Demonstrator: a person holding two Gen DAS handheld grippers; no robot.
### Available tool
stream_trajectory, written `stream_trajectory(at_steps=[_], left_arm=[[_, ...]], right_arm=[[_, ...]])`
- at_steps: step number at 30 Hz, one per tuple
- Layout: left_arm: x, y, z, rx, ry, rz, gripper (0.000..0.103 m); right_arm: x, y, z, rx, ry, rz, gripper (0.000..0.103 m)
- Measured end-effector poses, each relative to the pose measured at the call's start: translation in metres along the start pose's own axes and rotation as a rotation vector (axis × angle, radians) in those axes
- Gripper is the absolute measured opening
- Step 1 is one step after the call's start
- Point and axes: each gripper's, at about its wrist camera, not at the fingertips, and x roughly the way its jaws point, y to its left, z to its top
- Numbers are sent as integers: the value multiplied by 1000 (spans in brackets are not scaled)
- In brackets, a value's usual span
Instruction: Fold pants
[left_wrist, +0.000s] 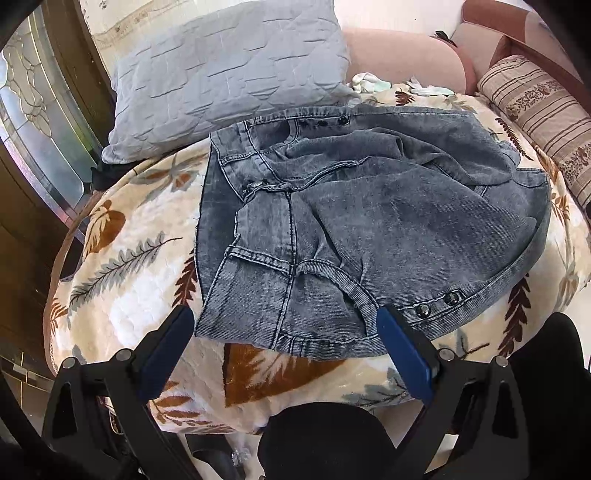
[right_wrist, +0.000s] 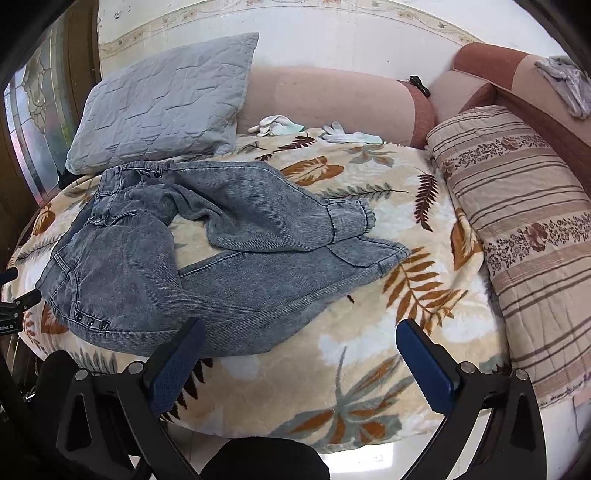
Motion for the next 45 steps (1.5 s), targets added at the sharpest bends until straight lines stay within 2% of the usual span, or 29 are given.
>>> stream_trajectory(at_steps=[11, 17, 31, 40, 45], left_arm=[[-9, -6, 13, 0, -18, 5, 100], [-1, -5, 18, -24, 4, -11, 100], [21, 1, 22, -67, 78, -28, 100], [27, 22, 28, -159, 114, -48, 100], [23, 55, 31, -264, 111, -60, 100]], right_arm=[[5, -2, -7, -2, -8, 16, 103], [15, -15, -9, 43, 3, 14, 103], [29, -22, -9, 51, 18, 13, 103], [34, -29, -5, 64, 15, 20, 103], [40, -62, 3, 179, 11, 38, 103]])
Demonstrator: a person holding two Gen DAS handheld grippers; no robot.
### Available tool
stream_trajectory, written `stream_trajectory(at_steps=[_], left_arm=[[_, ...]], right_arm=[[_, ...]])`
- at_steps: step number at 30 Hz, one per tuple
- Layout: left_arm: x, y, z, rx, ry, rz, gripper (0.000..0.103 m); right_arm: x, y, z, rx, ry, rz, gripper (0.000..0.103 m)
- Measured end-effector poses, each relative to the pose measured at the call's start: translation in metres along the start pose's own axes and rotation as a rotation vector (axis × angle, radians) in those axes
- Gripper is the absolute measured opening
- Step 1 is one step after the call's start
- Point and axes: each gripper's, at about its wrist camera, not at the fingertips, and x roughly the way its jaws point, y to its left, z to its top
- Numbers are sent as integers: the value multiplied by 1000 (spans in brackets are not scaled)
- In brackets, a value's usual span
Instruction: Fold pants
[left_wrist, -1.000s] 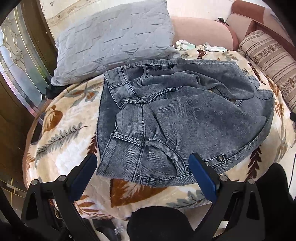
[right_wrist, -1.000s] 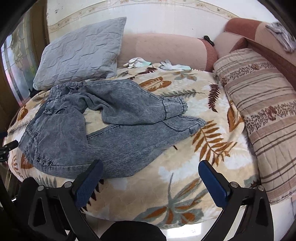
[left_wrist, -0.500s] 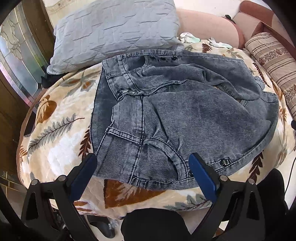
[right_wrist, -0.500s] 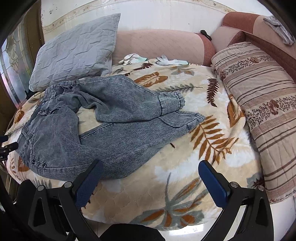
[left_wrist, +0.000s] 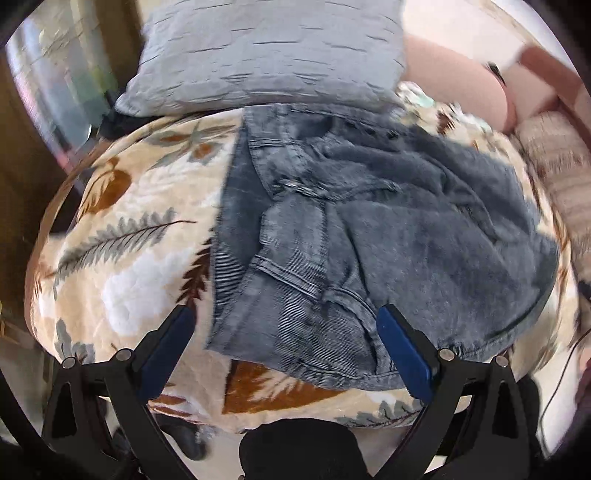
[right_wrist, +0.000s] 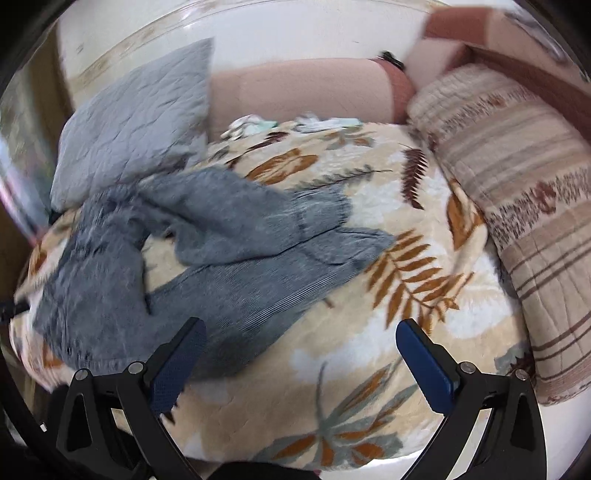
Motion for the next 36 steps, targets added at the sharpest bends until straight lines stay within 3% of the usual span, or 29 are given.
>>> stream_trajectory(at_steps=[4, 7, 12, 13, 15, 16, 17, 18, 19, 20, 24, 26, 30, 32, 33, 35, 36], left_arm=[[9, 28, -4, -134, 49, -33, 100], [26, 34, -17, -191, 119, -104, 100], [67, 29, -37, -333, 263, -298, 100], [73, 28, -39, -368, 281, -339, 99], [83, 24, -40, -446, 303, -388, 96], [83, 22, -36, -459, 287, -378, 88], [79, 20, -30, -461, 265, -371, 76], [75, 17, -23, -456, 254, -383, 28], [75, 16, -19, -454, 266, -407, 15], [70, 17, -14, -462, 272, -431, 15], [40, 11, -13, -376, 215, -379, 16], [41, 15, -23, -365, 226, -354, 16], [65, 25, -47, -386, 308, -306, 18], [66, 29, -51, -373, 335, -305, 18], [62, 32, -53, -348, 327, -318, 23], [45, 37, -51, -278, 291, -344, 29], [37, 40, -50, -243, 265, -353, 29]], right_arm=[[18, -40, 17, 145, 25, 15, 103], [38, -67, 28, 268, 52, 49, 103], [88, -78, 37, 392, 137, 170, 102], [99, -77, 37, 402, 156, 184, 98], [122, -77, 32, 431, 208, 208, 78], [128, -75, 28, 435, 228, 208, 46], [132, -75, 27, 430, 238, 204, 2], [131, -75, 28, 422, 228, 221, 4], [123, -77, 30, 422, 196, 242, 3], [109, -78, 32, 418, 147, 264, 3], [44, -84, 22, 367, 10, 291, 3], [31, -91, -2, 361, 21, 265, 4], [46, -110, -63, 408, 158, 189, 9], [49, -114, -82, 440, 200, 179, 20], [44, -117, -87, 450, 200, 174, 24], [27, -126, -83, 457, 154, 145, 40], [10, -133, -77, 449, 100, 87, 40]])
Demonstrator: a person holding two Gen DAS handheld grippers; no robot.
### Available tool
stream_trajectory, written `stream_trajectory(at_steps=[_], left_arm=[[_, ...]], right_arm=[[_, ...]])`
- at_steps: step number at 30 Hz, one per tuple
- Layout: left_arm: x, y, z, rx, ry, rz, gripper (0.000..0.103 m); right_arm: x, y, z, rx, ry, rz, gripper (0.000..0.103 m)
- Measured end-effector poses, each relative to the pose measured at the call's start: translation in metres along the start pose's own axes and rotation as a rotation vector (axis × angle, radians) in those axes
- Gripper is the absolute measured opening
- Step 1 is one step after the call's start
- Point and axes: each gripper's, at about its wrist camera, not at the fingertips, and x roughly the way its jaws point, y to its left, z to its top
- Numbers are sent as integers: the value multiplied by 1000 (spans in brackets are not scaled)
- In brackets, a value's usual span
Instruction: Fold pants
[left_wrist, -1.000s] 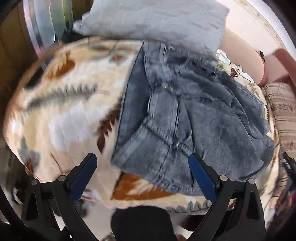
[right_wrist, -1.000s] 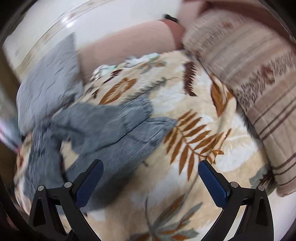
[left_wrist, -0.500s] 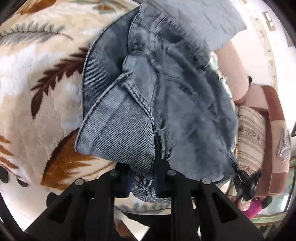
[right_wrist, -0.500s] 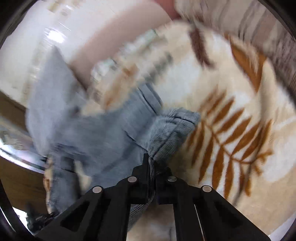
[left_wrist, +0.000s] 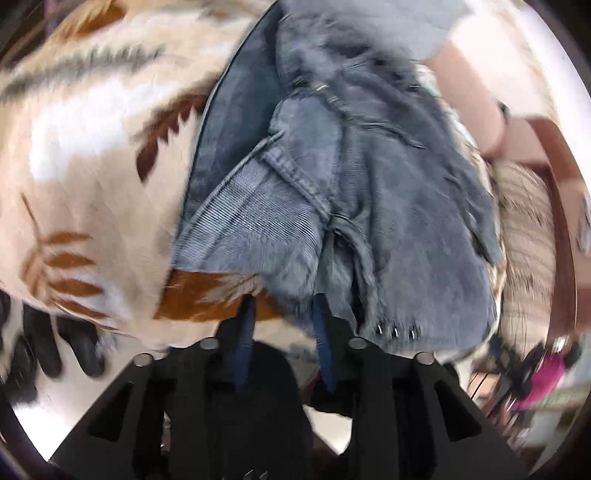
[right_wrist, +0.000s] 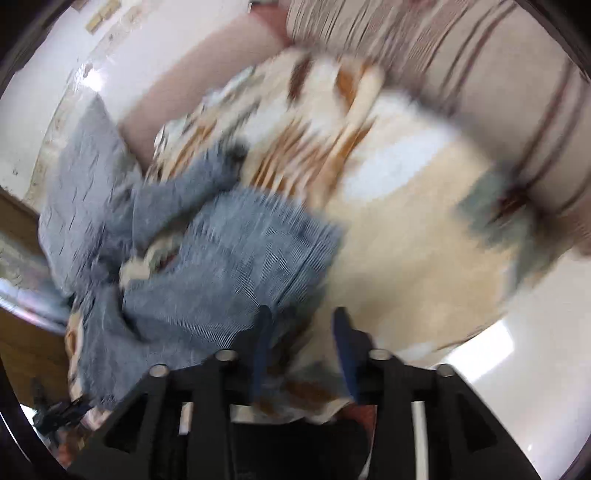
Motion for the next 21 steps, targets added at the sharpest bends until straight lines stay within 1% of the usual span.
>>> stream_trajectory(at_steps=[1, 2, 3, 4, 5, 6, 7, 9, 10, 12, 13, 14, 15, 16, 17, 19, 20, 21], left_arm=[[-14, -1, 0, 43, -29, -11, 31], [-22, 0, 1, 66, -54, -15, 34], [-31, -2, 6, 85, -86, -7, 48], [-35, -4, 12, 96, -110, 18, 65], [-36, -7, 19, 99, -130, 52, 70], [-33, -9, 26, 103, -141, 69, 73], [-26, -11, 35, 104, -136, 79, 73], [-3, -9, 52, 70, -78, 107, 73], [13, -8, 62, 42, -31, 106, 73], [32, -8, 67, 3, 23, 115, 73], [41, -7, 70, -18, 43, 113, 72], [43, -8, 68, -22, 40, 116, 72], [42, -11, 68, -17, 26, 125, 72], [39, -14, 67, -9, 15, 119, 72], [37, -16, 65, -3, 13, 102, 72], [31, -20, 62, 10, 1, 100, 72], [30, -22, 61, 18, -9, 114, 72], [30, -22, 61, 24, -19, 132, 72]], right_arm=[[-9, -1, 7, -11, -39, -18, 41], [-20, 1, 18, -35, -85, -23, 49], [-22, 7, 29, -63, -95, -13, 55], [-18, 13, 39, -90, -85, -5, 66], [-10, 21, 48, -130, -67, 0, 68], [3, 31, 58, -174, -40, 8, 68], [14, 38, 64, -200, -21, 10, 68], [47, 54, 78, -239, 34, 2, 67], [61, 57, 83, -249, 53, -10, 67], [91, 69, 90, -273, 89, -40, 67], [98, 69, 89, -286, 102, -50, 66], [109, 73, 88, -311, 130, -56, 52], [117, 81, 84, -367, 148, -86, 41], [115, 91, 79, -452, 132, -132, 16], [110, 98, 76, -513, 124, -130, 16], [89, 107, 74, -579, 60, -153, 16], [79, 104, 77, -577, 22, -170, 16], [70, 94, 84, -544, -17, -194, 16]])
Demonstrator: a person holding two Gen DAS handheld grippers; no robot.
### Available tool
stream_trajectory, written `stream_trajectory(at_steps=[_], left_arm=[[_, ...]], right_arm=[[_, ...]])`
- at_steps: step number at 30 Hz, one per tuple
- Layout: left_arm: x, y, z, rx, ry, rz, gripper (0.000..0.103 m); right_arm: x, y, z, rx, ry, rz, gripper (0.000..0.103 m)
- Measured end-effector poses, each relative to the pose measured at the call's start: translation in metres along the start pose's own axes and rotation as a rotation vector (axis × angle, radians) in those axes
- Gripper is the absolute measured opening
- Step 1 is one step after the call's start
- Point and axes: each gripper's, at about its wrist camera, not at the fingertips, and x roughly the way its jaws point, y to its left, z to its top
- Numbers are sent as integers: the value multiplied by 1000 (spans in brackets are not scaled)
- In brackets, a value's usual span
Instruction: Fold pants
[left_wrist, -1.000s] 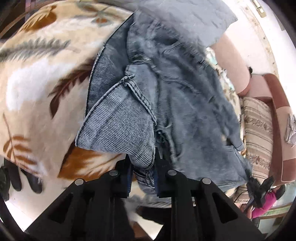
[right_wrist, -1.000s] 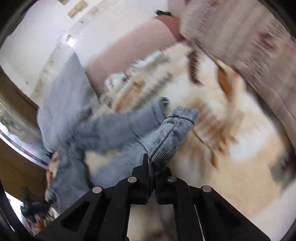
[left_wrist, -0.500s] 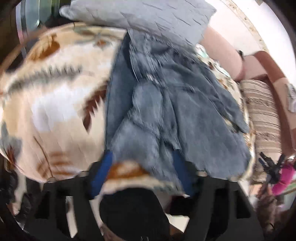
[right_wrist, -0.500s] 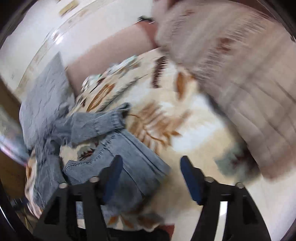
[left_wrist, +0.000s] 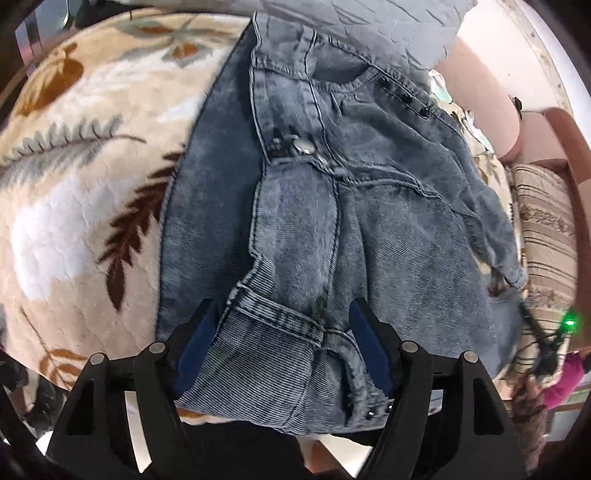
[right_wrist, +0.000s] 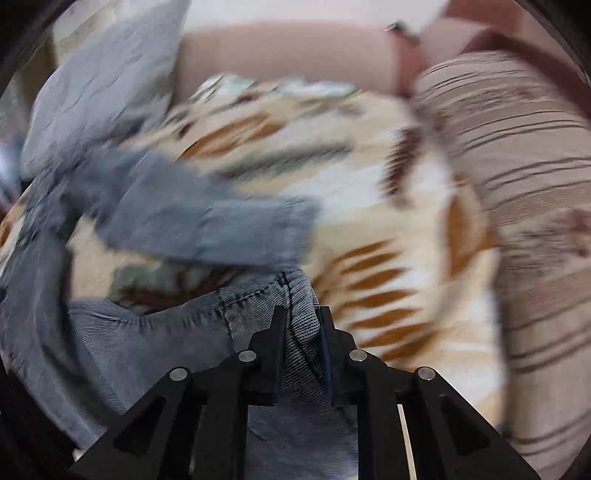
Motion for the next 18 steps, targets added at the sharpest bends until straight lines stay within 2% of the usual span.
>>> stream_trajectory(at_steps=[1, 3, 5, 7, 9, 10, 13, 16, 18], left_arm=[[2, 1, 0, -2, -6, 28, 72], [12, 5, 3, -20, 15, 59, 72], [18, 4, 5, -9, 31, 92, 71], [13, 0, 1, 21, 22, 101, 69], [0, 1, 3, 34, 2, 69, 68], [-9, 2, 6, 30, -20, 55, 68], [-34, 3, 31, 20, -87, 45, 68], [-32, -2, 61, 10, -96, 50, 70], [-19, -3, 85, -24, -65, 41, 70]], right_arm=[[1, -16, -1, 56, 0, -14, 16], [15, -43, -9, 161, 54, -40, 16], [28, -48, -21, 177, 114, -34, 20], [23, -45, -23, 173, 106, -52, 23], [8, -49, -17, 221, 61, -39, 29], [-2, -53, -13, 254, 29, -6, 36], [-18, -56, 5, 320, -36, 142, 68], [-2, -42, 29, 373, -17, 295, 69], [22, -33, 41, 422, 18, 346, 69]])
